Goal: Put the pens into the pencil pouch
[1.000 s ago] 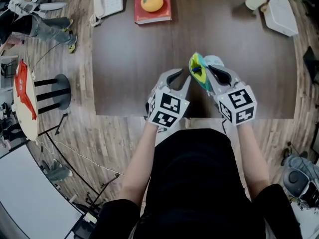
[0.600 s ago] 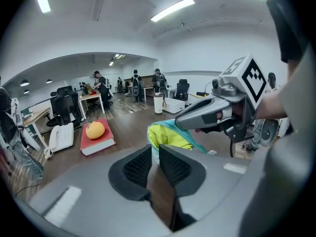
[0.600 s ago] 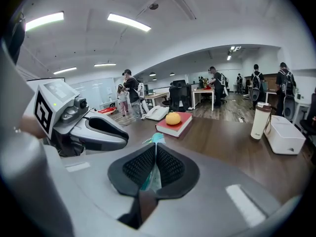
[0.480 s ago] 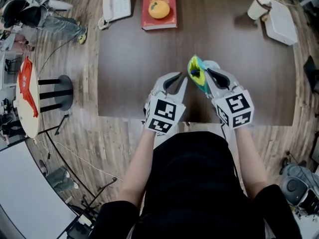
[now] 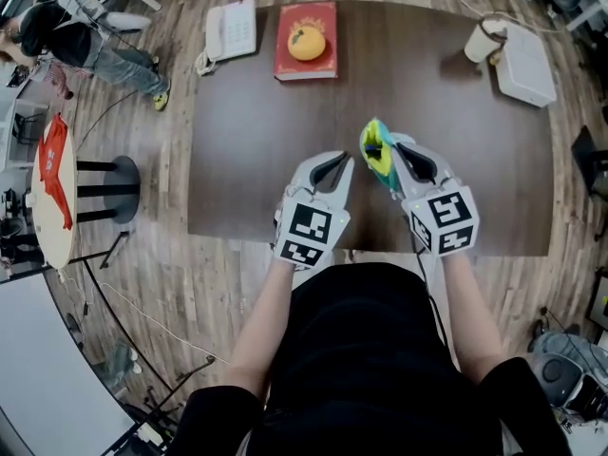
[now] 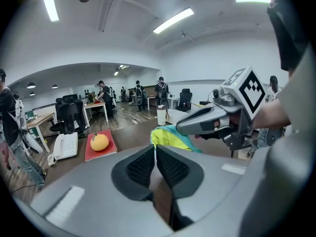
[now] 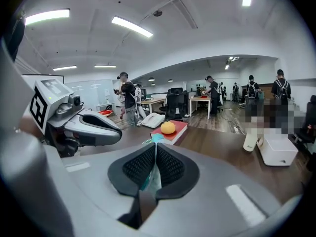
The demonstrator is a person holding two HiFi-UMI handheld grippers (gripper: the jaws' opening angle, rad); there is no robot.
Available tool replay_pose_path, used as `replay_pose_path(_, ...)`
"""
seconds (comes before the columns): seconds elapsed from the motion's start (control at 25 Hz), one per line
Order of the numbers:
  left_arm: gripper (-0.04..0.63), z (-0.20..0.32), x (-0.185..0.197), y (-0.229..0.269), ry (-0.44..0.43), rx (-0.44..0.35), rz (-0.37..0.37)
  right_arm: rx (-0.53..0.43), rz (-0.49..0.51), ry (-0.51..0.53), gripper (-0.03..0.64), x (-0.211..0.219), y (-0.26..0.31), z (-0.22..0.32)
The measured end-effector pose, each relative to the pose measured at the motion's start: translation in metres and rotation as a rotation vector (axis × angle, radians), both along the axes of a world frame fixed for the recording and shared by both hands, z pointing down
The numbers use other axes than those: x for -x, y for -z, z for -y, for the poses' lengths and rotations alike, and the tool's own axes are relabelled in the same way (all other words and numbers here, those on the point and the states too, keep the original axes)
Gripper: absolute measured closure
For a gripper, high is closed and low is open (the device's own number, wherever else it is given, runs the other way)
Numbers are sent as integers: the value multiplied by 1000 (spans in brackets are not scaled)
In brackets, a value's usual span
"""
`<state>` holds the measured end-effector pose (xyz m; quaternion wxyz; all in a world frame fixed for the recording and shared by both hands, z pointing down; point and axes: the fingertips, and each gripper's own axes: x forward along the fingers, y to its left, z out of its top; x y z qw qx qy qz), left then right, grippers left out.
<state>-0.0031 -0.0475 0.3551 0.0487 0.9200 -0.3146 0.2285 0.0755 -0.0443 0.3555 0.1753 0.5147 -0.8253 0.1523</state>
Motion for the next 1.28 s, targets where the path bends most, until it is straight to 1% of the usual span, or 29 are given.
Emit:
replay_pose_path(0.32, 597, 10, -2, 29, 30, -25, -100, -58, -18, -13, 598, -6, 24, 3)
replay_pose_path(0.48, 597, 11, -5, 37, 32, -30, -132, -81, -13, -25, 598, -9, 34, 3)
replay_pose_path(0.76, 598, 11, -8, 42, 32, -24, -153, -85, -14, -33, 598, -9, 39, -2)
replay_pose_path(1.28, 598, 14, -7, 42, 42, -14, -161, -88, -15, -38, 598, -13, 40, -2)
